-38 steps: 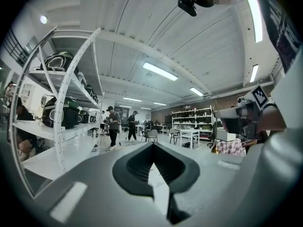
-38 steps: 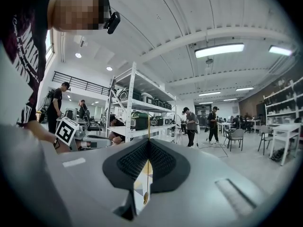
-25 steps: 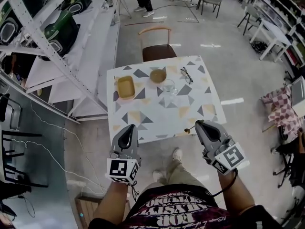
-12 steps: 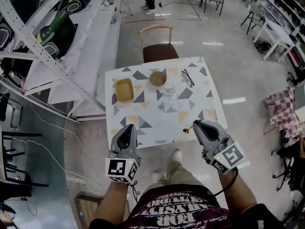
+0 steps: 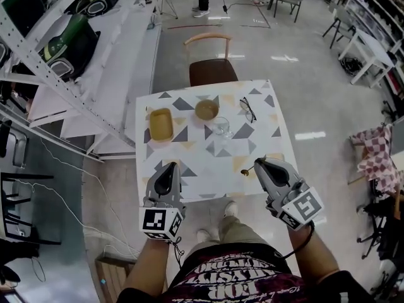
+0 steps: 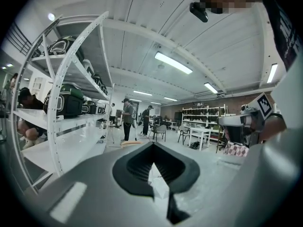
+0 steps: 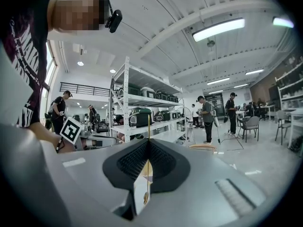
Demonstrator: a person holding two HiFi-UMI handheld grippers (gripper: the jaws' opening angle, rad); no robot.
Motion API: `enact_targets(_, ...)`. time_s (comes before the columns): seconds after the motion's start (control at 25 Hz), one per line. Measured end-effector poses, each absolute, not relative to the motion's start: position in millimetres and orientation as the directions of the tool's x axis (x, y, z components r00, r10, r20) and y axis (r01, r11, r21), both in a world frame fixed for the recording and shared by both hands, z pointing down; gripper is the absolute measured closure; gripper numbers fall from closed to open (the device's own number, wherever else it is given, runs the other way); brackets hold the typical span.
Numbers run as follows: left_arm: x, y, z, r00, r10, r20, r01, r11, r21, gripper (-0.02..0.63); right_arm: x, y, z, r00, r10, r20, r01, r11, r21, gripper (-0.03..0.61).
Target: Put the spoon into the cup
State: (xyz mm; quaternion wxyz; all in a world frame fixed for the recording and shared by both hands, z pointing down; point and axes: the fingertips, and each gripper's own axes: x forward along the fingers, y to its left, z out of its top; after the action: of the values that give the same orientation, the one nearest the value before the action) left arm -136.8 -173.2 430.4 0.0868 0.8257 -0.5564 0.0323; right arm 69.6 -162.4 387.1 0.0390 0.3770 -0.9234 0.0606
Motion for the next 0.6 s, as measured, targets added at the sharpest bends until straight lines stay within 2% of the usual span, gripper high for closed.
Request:
enact_targets(0.28, -117.3, -190.8, 426.7, 0.364, -0.919, 0.149, -0.931, -0.353, 0.095, 0.610, 78.8, -189.8, 381.8, -0.736, -0.669, 0.104, -0.677, 0.731, -0.083, 0.549)
enact_targets(0.6, -124.8, -209.5, 412.1, 0.259, -0.956, 0.138, -0.966, -0.253, 0.058, 0.610, 86.1, -223.3, 374.7, -0.786, -0.614, 0.065, -0.618, 0.782, -0.084, 0.549)
